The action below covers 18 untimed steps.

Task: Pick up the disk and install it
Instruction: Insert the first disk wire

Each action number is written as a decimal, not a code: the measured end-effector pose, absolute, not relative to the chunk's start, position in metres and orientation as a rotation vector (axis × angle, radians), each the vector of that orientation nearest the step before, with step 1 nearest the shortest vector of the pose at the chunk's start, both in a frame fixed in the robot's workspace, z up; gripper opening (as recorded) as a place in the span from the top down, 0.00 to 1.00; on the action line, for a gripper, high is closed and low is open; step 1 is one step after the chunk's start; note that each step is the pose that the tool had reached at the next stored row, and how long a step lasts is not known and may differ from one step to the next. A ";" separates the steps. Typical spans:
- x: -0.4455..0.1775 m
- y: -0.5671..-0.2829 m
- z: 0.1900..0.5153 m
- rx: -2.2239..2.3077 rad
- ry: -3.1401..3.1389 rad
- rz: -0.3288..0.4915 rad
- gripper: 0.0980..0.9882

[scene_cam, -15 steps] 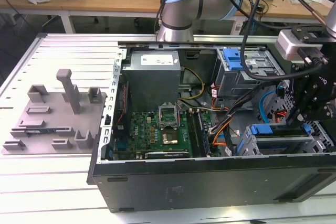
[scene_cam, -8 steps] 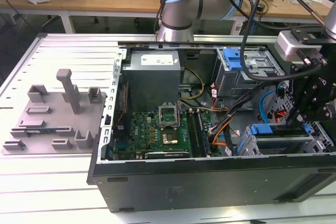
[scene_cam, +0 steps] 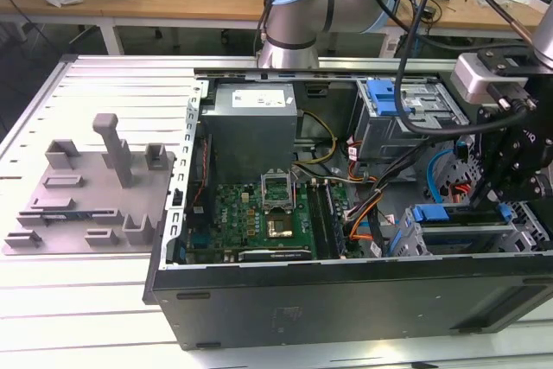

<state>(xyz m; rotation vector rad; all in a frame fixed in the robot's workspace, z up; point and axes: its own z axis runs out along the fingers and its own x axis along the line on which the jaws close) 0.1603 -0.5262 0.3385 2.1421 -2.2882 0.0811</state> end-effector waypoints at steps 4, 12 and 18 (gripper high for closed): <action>0.160 -0.526 0.337 2.142 -2.288 0.081 0.92; 0.160 -0.526 0.339 2.142 -2.289 0.081 0.85; 0.160 -0.525 0.368 2.141 -2.287 0.083 0.77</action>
